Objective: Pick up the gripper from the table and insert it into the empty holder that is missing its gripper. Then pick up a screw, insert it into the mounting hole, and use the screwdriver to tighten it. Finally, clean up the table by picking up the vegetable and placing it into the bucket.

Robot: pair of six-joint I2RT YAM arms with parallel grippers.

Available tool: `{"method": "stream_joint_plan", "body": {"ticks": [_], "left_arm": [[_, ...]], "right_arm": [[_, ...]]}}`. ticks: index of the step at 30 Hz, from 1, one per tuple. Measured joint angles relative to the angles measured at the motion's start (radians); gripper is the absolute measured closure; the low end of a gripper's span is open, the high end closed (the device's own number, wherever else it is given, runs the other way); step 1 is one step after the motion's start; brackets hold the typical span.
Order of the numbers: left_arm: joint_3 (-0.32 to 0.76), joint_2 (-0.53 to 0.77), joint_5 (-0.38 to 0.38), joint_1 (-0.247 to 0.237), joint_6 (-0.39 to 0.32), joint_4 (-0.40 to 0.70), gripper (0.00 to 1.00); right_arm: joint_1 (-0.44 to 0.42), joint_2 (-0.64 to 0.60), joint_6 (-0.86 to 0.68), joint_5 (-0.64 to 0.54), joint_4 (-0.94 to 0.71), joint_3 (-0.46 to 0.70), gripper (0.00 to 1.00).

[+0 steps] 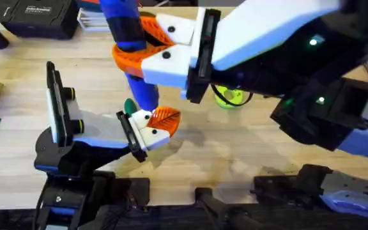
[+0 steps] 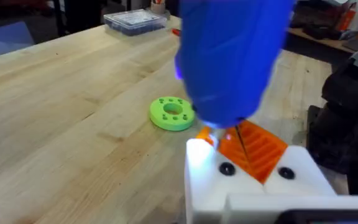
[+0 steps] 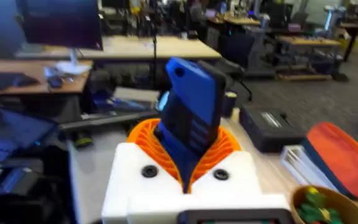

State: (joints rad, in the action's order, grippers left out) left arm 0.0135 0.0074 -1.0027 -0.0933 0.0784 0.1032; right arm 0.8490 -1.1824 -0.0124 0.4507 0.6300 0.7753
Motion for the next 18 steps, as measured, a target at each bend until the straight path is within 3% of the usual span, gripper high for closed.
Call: {"method": "stream_joint_plan", "body": {"ticks": [3,9,14,18], "left_arm": [[0.0,-0.001,0.0,0.0,0.0,0.0,0.997],[0.0,-0.001,0.0,0.0,-0.001,0.0,0.997],[0.0,-0.001,0.0,0.0,-0.001,0.001,0.997],[0.0,-0.001,0.0,0.0,-0.001,0.0,0.997]], "right_arm": [[-0.03,0.0,-0.065,-0.043,-0.05,0.0,0.976],[-0.178,0.0,-0.316,-0.235,-0.158,0.0,0.976],[-0.309,-0.018,-0.586,-0.337,-0.358,0.0,0.976],[-0.377,-0.099,-0.836,-0.403,-0.508,0.0,0.976]]}}
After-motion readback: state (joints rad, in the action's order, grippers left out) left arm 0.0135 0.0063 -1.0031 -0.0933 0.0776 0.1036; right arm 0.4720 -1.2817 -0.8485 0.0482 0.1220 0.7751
